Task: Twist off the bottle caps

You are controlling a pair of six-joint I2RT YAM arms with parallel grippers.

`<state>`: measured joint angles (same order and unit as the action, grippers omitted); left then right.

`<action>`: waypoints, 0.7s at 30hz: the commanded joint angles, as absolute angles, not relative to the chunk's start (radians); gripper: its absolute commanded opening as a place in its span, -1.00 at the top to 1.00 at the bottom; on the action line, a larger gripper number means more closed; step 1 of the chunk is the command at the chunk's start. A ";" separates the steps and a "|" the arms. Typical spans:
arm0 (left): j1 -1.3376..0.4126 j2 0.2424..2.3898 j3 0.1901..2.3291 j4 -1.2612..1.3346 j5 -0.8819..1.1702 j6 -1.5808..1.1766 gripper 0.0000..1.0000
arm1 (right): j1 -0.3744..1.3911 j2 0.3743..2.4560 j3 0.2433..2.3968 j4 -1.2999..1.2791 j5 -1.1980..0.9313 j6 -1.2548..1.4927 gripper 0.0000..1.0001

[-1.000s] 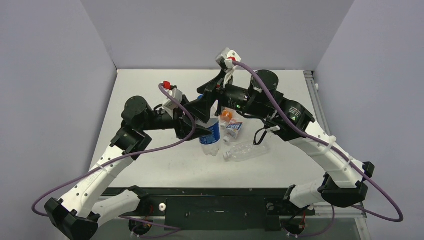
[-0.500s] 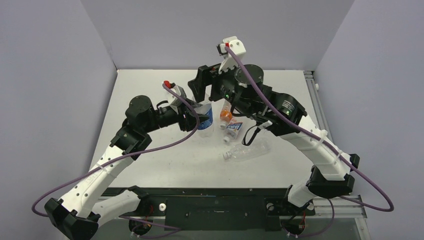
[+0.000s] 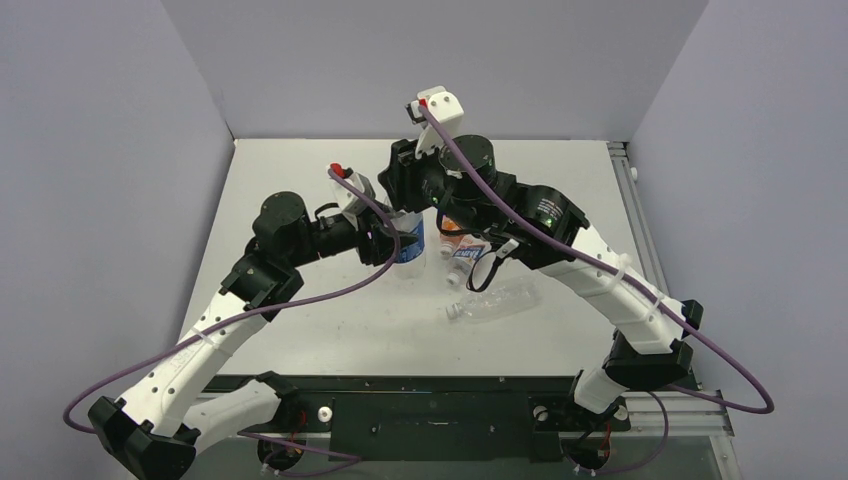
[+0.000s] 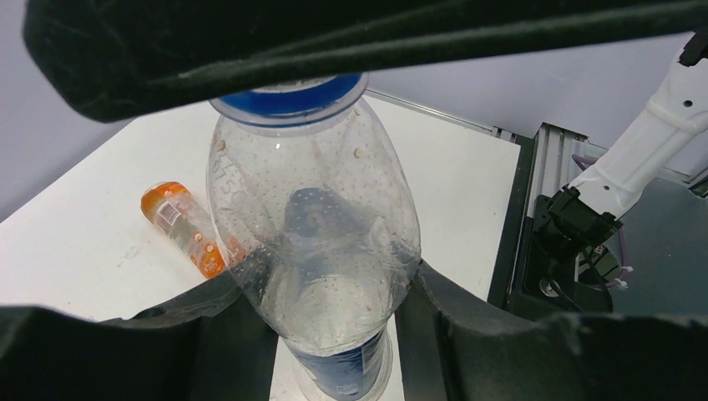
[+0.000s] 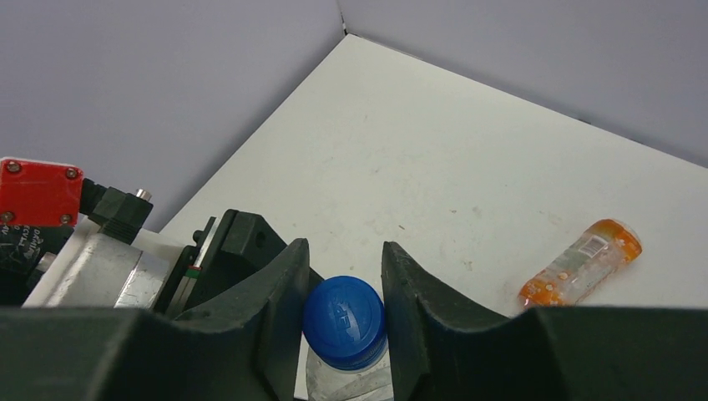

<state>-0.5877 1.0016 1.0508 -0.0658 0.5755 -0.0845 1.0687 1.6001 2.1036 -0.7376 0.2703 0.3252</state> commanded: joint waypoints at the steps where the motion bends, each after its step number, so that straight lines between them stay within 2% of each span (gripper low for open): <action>1: -0.592 0.988 1.105 -0.057 0.570 -0.096 1.00 | 1.075 1.589 2.129 -0.742 0.265 0.315 0.43; 4: -0.592 0.992 1.116 -0.058 0.590 -0.115 1.00 | 1.070 1.578 2.128 -0.752 0.255 0.292 0.73; 6: -0.592 0.992 1.125 -0.049 0.644 -0.135 1.00 | 1.058 1.558 2.117 -0.750 0.209 0.272 0.87; 9: -0.592 0.986 1.129 -0.022 0.763 -0.178 1.00 | 1.024 1.511 2.066 -0.696 -0.007 0.256 0.99; 15: -0.592 0.991 1.134 0.069 0.965 -0.315 1.00 | 0.947 1.387 1.882 -0.521 -0.464 0.257 1.00; 21: -0.592 1.005 1.135 0.126 1.073 -0.391 1.00 | 0.934 1.377 1.889 -0.518 -0.692 0.250 1.00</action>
<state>-0.5945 1.0027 1.0813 0.0097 0.9577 -0.2974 0.9344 1.3972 1.8835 -0.5739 -0.4232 0.2680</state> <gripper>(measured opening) 0.425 0.302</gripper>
